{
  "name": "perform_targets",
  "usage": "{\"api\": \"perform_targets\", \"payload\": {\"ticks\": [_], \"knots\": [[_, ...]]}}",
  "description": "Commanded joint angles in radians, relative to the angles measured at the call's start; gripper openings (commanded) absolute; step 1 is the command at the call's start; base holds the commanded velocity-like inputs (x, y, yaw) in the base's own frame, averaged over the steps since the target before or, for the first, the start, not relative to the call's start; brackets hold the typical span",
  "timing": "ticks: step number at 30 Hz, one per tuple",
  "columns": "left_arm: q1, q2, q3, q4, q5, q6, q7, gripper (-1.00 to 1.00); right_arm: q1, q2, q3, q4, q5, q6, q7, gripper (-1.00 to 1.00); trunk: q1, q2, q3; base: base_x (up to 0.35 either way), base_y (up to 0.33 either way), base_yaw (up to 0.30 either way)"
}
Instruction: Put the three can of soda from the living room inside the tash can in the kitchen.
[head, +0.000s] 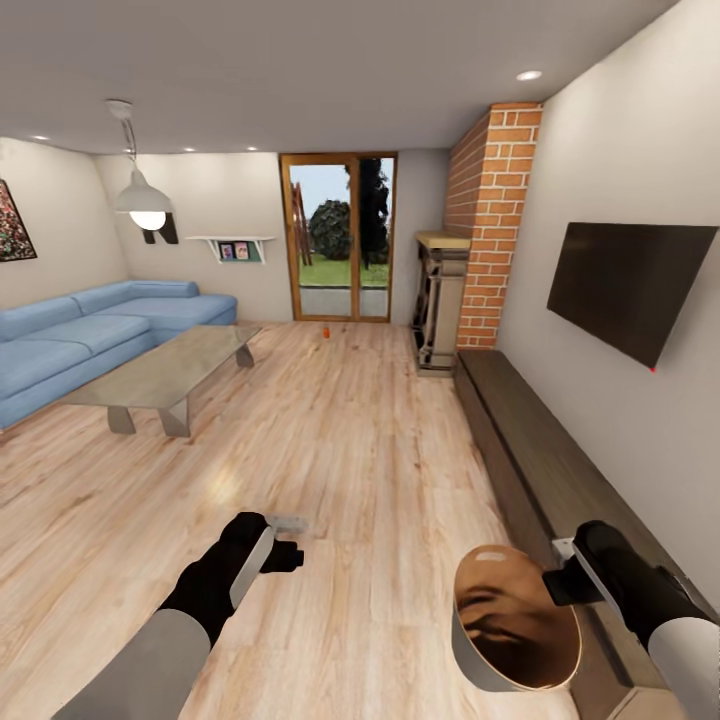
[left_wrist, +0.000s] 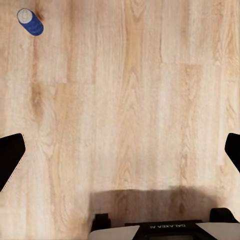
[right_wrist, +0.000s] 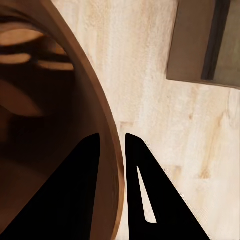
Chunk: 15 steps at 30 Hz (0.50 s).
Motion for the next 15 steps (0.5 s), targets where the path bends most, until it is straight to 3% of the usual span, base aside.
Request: {"api": "perform_targets", "payload": {"ticks": [1, 15], "knots": [[0.0, 0.0, 0.0, 0.0, 0.0, 0.0, 0.0, 1.0, 0.0, 0.0, 0.0, 0.0, -0.012, 0.001, 0.002, -1.0, 0.0, 0.0, 0.0, 0.004, 0.315, 0.0], [0.0, 0.0, 0.001, 0.0, 0.0, 0.0, 0.0, 1.0, 0.0, 0.002, 0.0, 0.0, -0.012, 0.001, 0.002, -1.0, 0.0, 0.0, 0.0, 0.044, 0.316, 0.0]]}}
